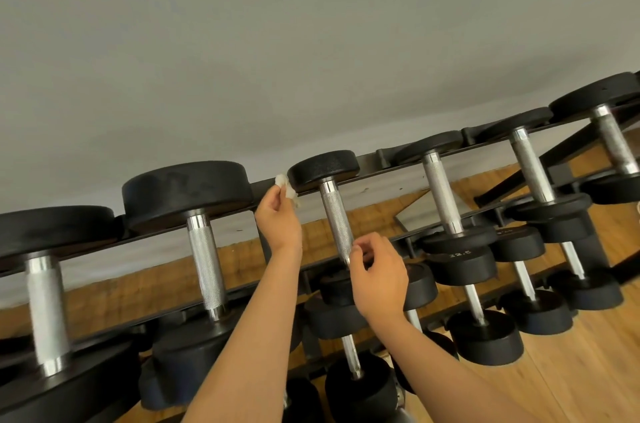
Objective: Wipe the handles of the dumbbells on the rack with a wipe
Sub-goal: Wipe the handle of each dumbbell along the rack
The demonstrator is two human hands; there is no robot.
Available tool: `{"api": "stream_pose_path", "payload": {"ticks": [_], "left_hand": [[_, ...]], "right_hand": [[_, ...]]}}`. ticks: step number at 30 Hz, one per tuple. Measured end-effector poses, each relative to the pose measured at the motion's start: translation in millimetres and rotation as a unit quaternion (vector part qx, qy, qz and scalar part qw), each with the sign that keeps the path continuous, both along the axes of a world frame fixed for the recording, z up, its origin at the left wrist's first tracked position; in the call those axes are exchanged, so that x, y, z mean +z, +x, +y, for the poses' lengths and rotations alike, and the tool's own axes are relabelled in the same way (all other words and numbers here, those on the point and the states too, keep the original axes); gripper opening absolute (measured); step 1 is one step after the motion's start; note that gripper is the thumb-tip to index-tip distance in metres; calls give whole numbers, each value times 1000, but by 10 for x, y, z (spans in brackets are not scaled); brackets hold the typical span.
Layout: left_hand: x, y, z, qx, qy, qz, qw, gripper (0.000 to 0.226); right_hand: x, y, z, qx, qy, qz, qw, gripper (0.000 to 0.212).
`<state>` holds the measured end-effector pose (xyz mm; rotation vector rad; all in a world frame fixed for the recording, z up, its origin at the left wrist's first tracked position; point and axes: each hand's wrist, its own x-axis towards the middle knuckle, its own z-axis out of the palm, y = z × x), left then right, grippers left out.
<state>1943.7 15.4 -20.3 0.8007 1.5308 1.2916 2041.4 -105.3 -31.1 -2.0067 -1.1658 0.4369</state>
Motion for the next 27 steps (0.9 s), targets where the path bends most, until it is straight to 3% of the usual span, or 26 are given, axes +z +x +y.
{"api": "stream_pose_path", "payload": {"ticks": [7, 16, 27], "left_hand": [[-108, 1, 6, -1, 17, 155, 988, 25], [-86, 16, 102, -15, 9, 141, 990, 23], [145, 47, 19, 17, 38, 52, 998, 23]], "right_hand": [[-7, 3, -8, 4, 6, 1, 1000, 19], [-23, -3, -9, -5, -1, 2, 1000, 12], [-12, -6, -2, -3, 4, 4, 1000, 13]]}}
